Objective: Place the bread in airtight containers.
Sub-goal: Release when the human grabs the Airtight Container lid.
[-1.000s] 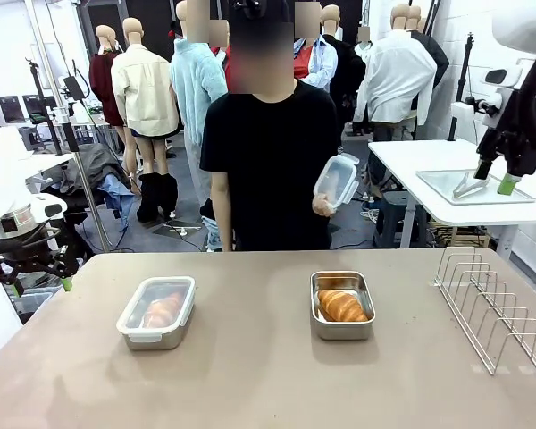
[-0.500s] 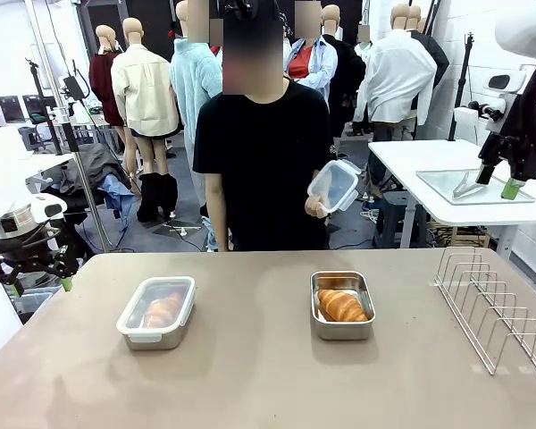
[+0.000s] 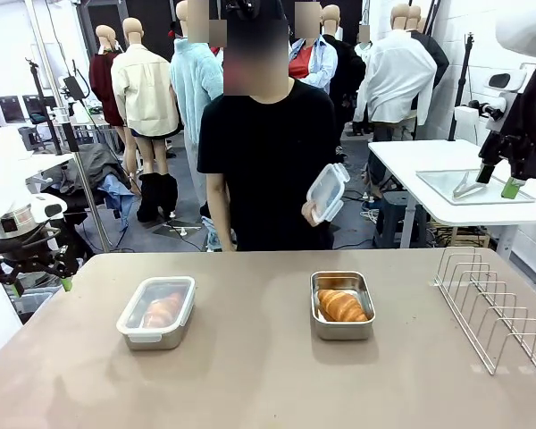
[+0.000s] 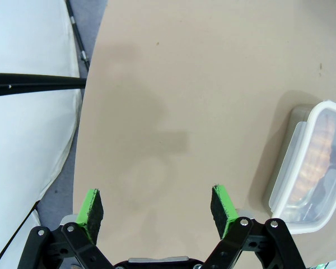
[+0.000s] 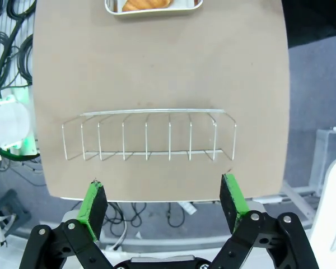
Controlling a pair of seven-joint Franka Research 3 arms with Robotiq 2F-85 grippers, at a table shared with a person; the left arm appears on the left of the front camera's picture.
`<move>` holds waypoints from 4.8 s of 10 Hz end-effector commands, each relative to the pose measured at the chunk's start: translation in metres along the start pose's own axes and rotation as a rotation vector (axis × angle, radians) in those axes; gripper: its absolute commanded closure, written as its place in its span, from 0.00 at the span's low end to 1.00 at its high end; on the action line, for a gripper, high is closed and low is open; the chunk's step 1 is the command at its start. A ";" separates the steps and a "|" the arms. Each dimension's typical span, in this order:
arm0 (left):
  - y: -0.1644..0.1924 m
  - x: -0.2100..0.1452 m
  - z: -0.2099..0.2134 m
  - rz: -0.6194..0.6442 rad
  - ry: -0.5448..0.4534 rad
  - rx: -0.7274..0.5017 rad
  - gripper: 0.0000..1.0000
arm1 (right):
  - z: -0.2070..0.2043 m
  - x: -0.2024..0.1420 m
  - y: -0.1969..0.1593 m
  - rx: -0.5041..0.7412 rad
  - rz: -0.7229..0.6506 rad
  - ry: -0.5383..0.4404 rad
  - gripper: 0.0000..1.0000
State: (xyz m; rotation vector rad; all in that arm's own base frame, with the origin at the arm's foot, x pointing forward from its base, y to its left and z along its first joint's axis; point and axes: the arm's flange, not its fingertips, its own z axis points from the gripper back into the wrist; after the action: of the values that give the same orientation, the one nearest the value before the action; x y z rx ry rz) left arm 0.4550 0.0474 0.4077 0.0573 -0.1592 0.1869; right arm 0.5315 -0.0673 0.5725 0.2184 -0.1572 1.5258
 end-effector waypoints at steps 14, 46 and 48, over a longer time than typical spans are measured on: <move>0.002 -0.001 0.001 0.000 -0.002 -0.002 0.00 | 0.000 0.002 0.000 -0.002 -0.013 0.001 0.00; 0.002 -0.001 0.001 0.000 -0.002 -0.002 0.00 | 0.000 0.002 0.000 -0.002 -0.013 0.001 0.00; 0.002 -0.001 0.001 0.000 -0.002 -0.002 0.00 | 0.000 0.002 0.000 -0.002 -0.013 0.001 0.00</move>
State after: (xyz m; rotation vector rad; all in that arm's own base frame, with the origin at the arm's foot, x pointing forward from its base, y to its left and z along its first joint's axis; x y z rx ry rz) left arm 0.4550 0.0474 0.4077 0.0573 -0.1592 0.1869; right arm 0.5315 -0.0673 0.5725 0.2183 -0.1572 1.5257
